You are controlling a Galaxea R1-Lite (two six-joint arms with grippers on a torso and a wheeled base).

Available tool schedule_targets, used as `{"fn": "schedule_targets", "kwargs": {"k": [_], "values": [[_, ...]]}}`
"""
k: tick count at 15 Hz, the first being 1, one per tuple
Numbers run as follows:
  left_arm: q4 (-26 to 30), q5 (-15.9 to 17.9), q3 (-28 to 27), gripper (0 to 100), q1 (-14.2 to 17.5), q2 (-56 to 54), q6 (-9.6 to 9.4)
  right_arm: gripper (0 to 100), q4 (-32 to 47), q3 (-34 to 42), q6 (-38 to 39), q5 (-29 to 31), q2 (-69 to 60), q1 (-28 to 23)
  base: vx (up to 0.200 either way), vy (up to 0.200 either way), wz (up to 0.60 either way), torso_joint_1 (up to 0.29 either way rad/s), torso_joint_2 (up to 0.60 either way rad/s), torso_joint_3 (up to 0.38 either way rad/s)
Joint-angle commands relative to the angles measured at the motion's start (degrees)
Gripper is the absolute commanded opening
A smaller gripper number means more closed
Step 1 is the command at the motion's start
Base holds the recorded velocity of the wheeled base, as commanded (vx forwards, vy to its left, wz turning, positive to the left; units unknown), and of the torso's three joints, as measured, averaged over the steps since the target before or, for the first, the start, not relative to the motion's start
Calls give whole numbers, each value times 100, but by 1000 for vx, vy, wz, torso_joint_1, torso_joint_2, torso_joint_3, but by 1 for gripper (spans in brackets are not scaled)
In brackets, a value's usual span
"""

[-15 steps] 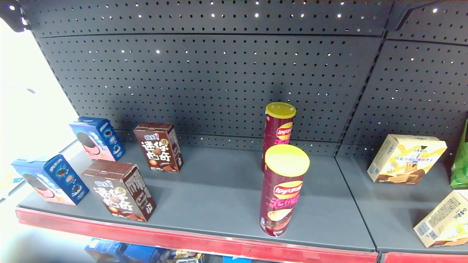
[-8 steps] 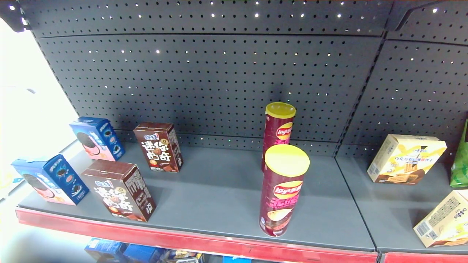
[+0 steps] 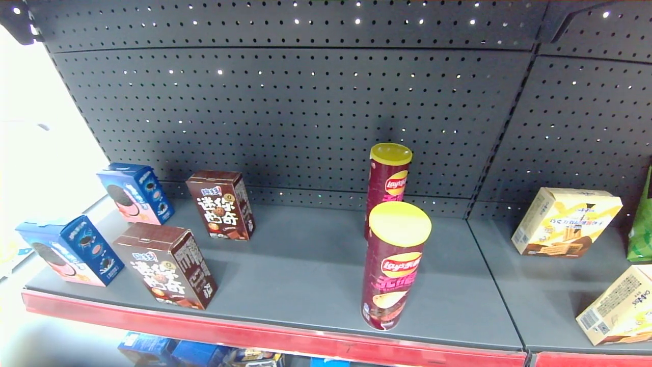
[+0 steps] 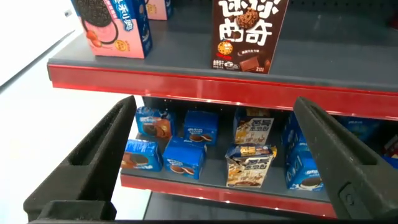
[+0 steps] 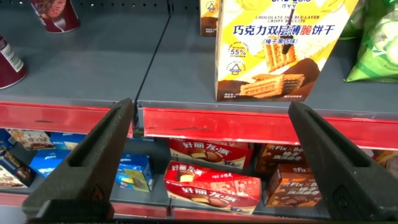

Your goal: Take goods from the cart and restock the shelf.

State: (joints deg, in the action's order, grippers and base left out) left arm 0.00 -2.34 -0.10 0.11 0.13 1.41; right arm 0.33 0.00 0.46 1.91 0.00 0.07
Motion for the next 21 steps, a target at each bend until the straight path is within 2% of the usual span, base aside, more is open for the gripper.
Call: {"fn": "schedule_targets", "kwargs": {"k": [1, 7, 11, 13, 17, 19, 21], "values": [[0, 14, 1, 100, 7, 22, -1, 100, 2, 0, -11, -24, 18, 1, 0, 0, 0, 0, 0, 0], [0, -12, 1, 100, 7, 22, 17, 100, -7, 0, -20, -60, 9, 1, 0, 0, 0, 0, 0, 0], [0, -144, 10, 100, 7, 22, -1, 100, 2, 0, -20, -68, 9, 1, 0, 0, 0, 0, 0, 0], [0, -126, 10, 100, 7, 22, -10, 100, -7, 0, -20, -68, 9, 1, 0, 0, -600, 2, 0, 0], [0, -153, 1, 100, 7, 22, 34, 100, 2, 0, -20, -68, 18, 1, 0, 0, 0, 0, 0, 0], [0, -144, 1, 100, 7, 22, 34, 100, -7, 0, -11, -68, 9, 1, 0, 0, -600, -2, 5, 2], [0, -144, 1, 100, 7, 22, 34, 100, 2, 0, -20, -68, 9, 1, 0, 0, 0, 0, 0, 0]]}}
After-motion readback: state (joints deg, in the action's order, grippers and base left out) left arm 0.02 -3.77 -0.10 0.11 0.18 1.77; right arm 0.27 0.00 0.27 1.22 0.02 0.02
